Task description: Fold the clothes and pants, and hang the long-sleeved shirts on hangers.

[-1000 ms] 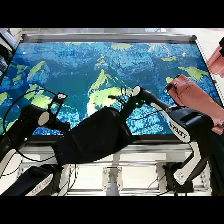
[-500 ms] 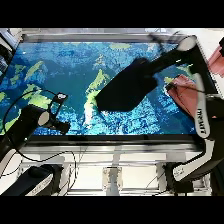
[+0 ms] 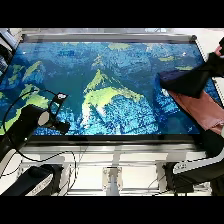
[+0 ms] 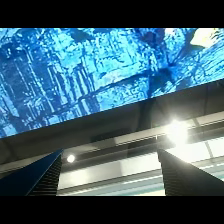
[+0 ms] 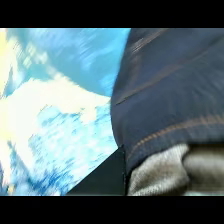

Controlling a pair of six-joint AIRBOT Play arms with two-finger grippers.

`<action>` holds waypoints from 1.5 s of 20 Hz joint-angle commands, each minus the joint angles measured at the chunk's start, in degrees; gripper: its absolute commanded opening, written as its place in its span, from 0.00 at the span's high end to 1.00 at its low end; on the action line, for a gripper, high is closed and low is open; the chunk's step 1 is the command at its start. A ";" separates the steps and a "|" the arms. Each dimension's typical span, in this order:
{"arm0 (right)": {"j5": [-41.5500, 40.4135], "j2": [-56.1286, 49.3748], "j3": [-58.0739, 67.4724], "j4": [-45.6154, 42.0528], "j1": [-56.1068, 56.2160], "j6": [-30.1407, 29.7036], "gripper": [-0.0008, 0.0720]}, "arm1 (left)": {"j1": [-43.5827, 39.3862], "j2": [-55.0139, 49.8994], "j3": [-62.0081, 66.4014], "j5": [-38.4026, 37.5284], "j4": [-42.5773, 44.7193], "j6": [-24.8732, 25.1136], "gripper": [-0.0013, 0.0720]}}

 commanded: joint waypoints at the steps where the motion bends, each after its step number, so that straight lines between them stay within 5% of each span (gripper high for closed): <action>1: -0.66 1.29 0.00 -0.59 -9.75 -1.22 0.97 | 0.02 0.00 -0.02 0.02 0.00 0.02 0.06; 5: -0.13 1.27 -4.55 -3.02 -14.47 -1.31 0.97 | 0.02 0.00 -0.02 0.00 0.00 0.02 0.06; 14: 2.36 1.25 -21.73 -29.81 -15.19 6.10 0.96 | 0.02 0.00 -0.02 0.02 0.00 0.02 0.06; 15: 2.34 1.25 -23.54 -31.26 -15.19 6.14 0.88 | 0.02 0.00 -0.02 0.02 0.00 0.02 0.06; 16: 2.32 1.25 -25.22 -32.79 -15.19 6.47 0.67 | 0.02 0.00 -0.02 0.00 0.00 0.02 0.06; 18: 2.38 1.27 -26.86 -34.82 -15.19 7.82 0.62 | 0.02 0.00 -0.02 0.02 0.00 0.02 0.06; 19: 2.38 1.31 -26.82 -34.71 -15.19 7.82 0.61 | 0.02 0.00 -0.02 0.02 0.00 0.02 0.06; 21: 1.11 2.34 -26.51 -32.57 -15.10 7.76 0.37 | 0.02 0.00 -0.02 0.00 0.00 0.02 0.06; 27: -8.74 11.41 -26.47 -10.47 -10.40 3.61 0.38 | 0.02 0.00 -0.02 0.00 0.00 0.02 0.06; 30: -8.66 16.02 -26.49 -8.26 -0.52 0.83 0.38 | 0.02 0.00 -0.02 0.02 0.00 0.02 0.06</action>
